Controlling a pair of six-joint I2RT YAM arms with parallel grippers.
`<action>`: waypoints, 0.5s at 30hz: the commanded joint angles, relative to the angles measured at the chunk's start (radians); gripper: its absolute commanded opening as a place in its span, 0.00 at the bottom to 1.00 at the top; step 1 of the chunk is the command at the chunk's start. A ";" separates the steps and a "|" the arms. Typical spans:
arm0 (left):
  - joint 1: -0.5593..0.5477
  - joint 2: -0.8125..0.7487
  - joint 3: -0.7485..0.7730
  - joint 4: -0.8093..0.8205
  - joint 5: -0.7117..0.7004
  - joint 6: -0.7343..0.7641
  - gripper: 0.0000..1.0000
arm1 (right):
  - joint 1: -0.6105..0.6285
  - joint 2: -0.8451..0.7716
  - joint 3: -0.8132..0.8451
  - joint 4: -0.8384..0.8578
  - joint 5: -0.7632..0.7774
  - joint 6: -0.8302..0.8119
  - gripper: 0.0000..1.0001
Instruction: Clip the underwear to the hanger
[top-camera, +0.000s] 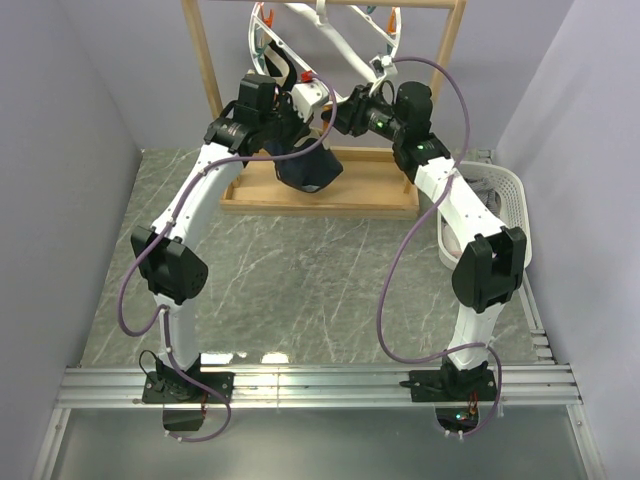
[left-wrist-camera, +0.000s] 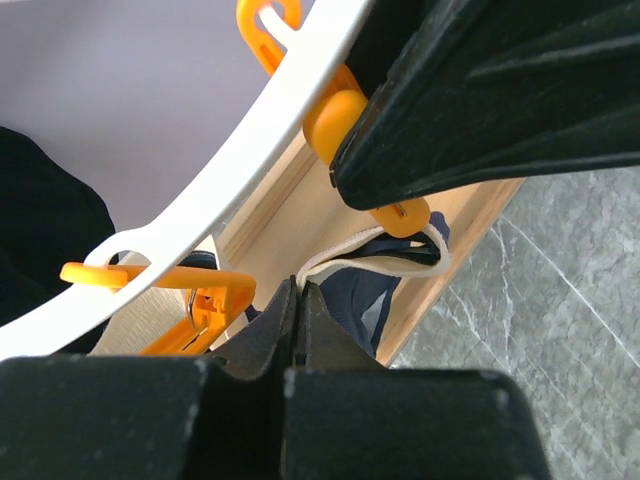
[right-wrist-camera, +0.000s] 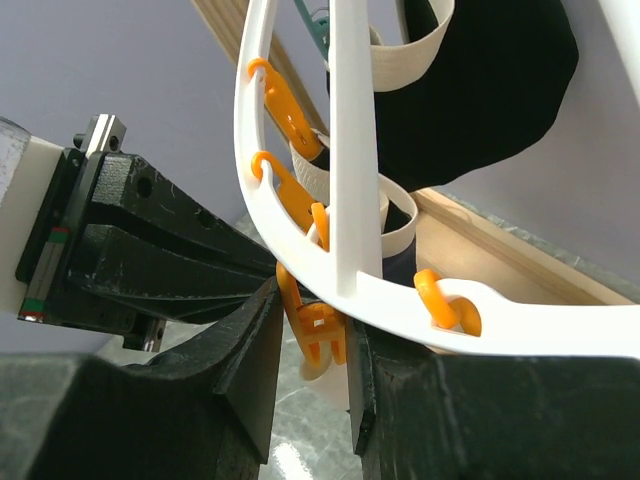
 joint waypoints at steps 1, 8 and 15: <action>-0.007 -0.008 0.043 0.020 0.000 -0.037 0.00 | 0.005 -0.042 -0.011 0.044 0.047 -0.014 0.00; -0.007 -0.012 0.051 0.032 0.013 -0.044 0.00 | 0.013 -0.050 -0.028 0.058 0.057 -0.046 0.00; -0.005 -0.015 0.057 0.040 0.017 -0.052 0.00 | 0.024 -0.059 -0.052 0.070 0.068 -0.081 0.00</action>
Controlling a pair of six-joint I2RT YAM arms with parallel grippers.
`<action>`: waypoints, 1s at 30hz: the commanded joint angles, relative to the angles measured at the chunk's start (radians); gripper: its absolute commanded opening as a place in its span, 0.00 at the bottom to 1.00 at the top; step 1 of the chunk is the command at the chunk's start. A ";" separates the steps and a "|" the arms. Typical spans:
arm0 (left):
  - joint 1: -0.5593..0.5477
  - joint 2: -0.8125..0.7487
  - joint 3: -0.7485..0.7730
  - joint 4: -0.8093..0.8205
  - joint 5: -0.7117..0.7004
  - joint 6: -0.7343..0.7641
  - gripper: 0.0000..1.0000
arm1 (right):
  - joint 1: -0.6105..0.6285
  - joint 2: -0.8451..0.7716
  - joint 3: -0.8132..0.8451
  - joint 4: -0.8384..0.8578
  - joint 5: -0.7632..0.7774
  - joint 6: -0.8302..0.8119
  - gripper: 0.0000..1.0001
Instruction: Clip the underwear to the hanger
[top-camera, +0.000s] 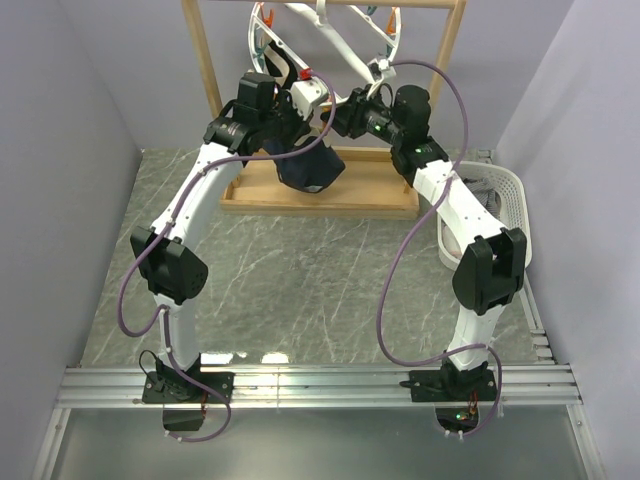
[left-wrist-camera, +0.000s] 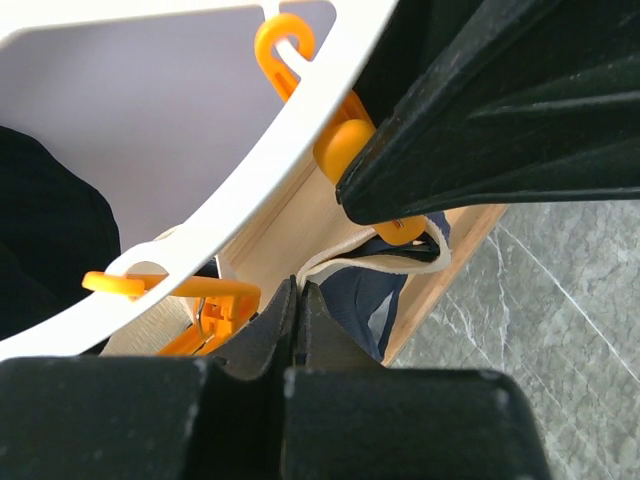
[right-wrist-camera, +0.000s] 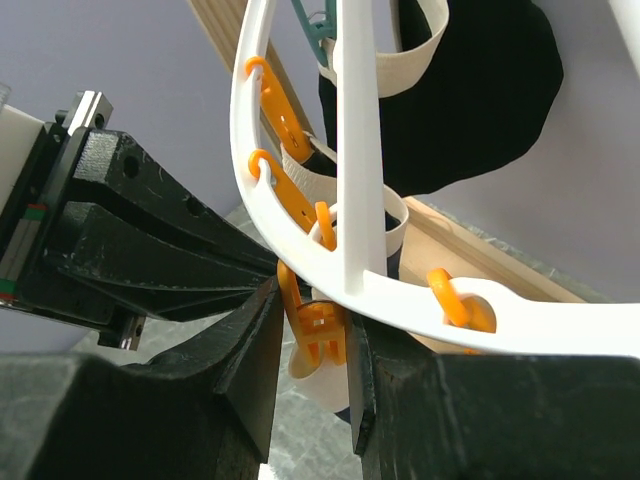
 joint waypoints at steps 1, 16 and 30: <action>-0.005 -0.016 0.048 0.035 0.016 -0.031 0.00 | 0.011 -0.041 -0.014 0.031 0.037 -0.025 0.00; -0.007 -0.033 0.049 0.066 0.042 -0.075 0.00 | 0.034 -0.061 -0.072 0.081 0.068 -0.071 0.00; 0.027 -0.048 0.045 0.118 0.043 -0.141 0.00 | 0.035 -0.072 -0.103 0.092 0.076 -0.103 0.00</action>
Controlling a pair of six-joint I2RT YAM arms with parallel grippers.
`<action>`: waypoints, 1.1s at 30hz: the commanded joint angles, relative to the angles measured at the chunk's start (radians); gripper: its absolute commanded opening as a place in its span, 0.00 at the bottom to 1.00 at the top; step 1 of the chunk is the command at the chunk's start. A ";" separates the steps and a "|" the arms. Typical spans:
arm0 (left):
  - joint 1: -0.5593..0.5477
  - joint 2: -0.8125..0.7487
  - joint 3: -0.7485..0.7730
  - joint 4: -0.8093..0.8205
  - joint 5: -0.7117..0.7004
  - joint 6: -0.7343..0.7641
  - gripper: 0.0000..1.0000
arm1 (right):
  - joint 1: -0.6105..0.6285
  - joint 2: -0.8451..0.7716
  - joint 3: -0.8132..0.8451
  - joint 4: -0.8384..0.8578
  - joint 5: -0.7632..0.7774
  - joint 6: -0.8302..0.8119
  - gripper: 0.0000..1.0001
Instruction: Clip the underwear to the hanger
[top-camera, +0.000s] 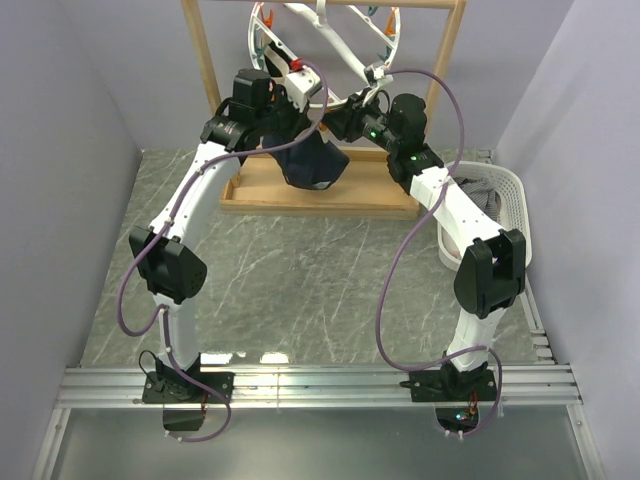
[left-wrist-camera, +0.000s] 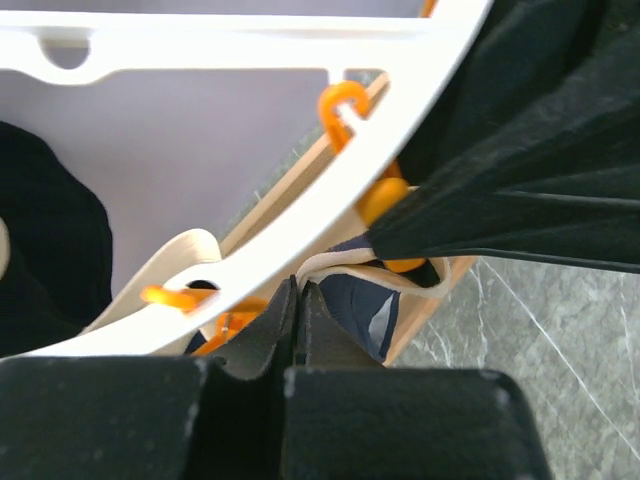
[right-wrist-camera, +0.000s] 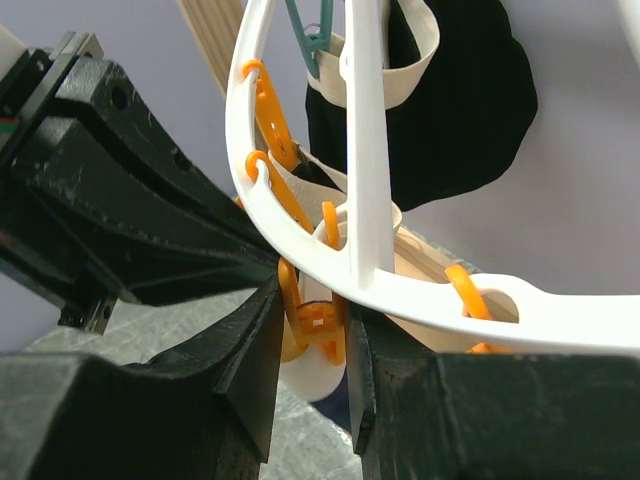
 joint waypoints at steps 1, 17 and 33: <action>0.011 -0.050 0.043 0.064 0.019 -0.038 0.00 | 0.010 -0.045 -0.013 -0.013 0.012 -0.017 0.00; 0.020 -0.065 0.024 0.093 0.037 -0.050 0.00 | 0.007 -0.031 0.018 -0.041 0.002 -0.010 0.29; 0.034 -0.071 0.017 0.105 0.049 -0.047 0.00 | 0.007 -0.019 0.048 -0.050 -0.020 0.005 0.50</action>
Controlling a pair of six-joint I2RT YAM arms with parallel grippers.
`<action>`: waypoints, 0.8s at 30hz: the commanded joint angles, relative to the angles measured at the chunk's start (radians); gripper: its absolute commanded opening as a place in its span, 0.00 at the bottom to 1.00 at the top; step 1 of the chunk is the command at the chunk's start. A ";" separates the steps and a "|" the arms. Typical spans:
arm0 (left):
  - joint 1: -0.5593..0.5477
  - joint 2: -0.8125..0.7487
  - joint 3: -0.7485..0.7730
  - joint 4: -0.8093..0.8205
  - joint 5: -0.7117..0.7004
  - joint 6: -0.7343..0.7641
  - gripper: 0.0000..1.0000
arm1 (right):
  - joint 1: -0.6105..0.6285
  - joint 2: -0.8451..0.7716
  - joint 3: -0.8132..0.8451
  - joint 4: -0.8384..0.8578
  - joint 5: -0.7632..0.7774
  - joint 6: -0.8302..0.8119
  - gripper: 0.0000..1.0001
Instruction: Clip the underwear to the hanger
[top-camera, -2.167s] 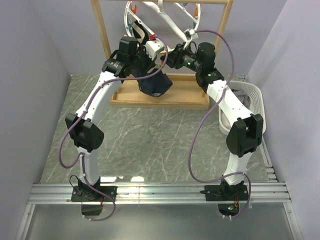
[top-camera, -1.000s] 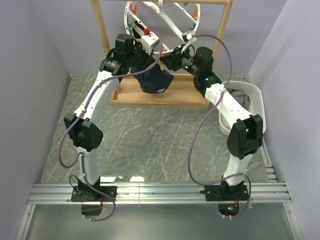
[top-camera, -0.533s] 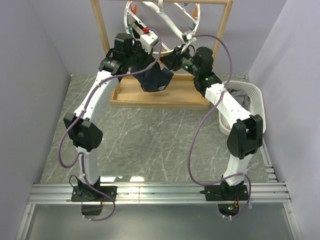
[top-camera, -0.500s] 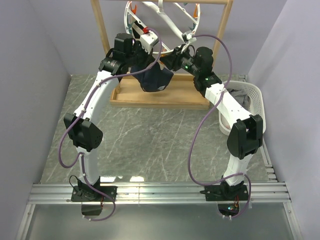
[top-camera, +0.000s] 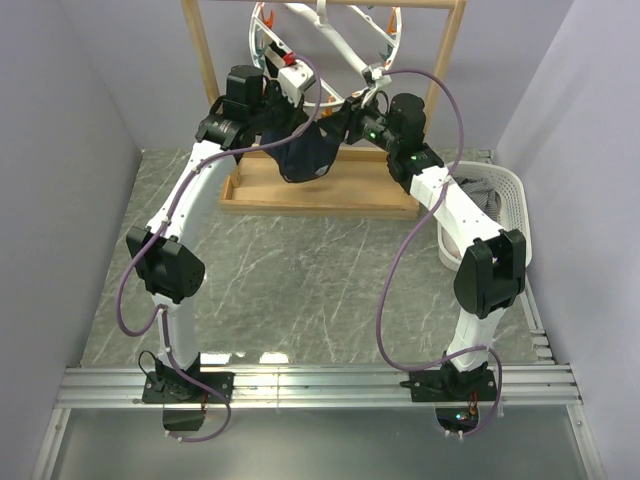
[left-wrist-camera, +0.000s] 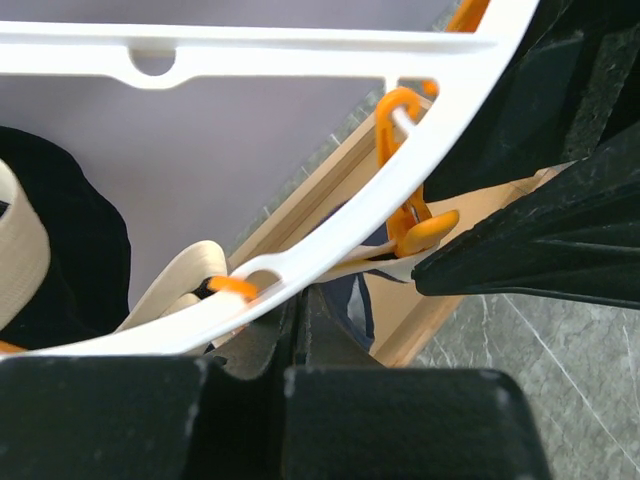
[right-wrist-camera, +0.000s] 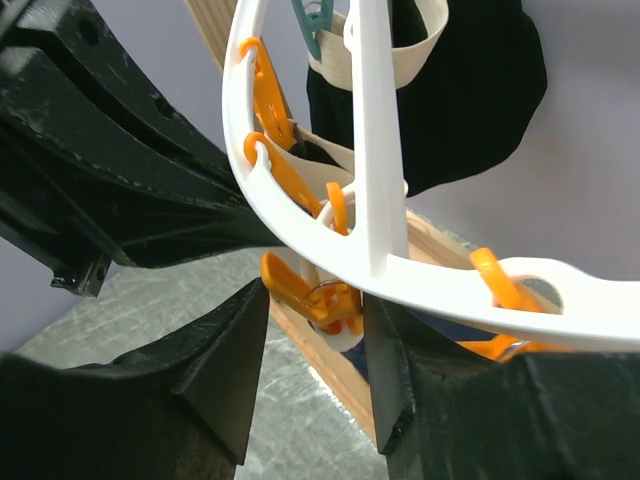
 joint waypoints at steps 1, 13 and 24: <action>0.006 -0.067 0.018 0.057 0.021 -0.018 0.00 | 0.005 -0.020 0.041 -0.009 -0.011 0.006 0.50; 0.010 -0.079 -0.002 0.073 0.036 -0.020 0.00 | -0.004 -0.036 0.038 0.000 -0.017 0.042 0.70; 0.012 -0.116 -0.095 0.112 0.059 -0.009 0.00 | -0.037 -0.112 0.010 -0.068 -0.108 0.071 0.88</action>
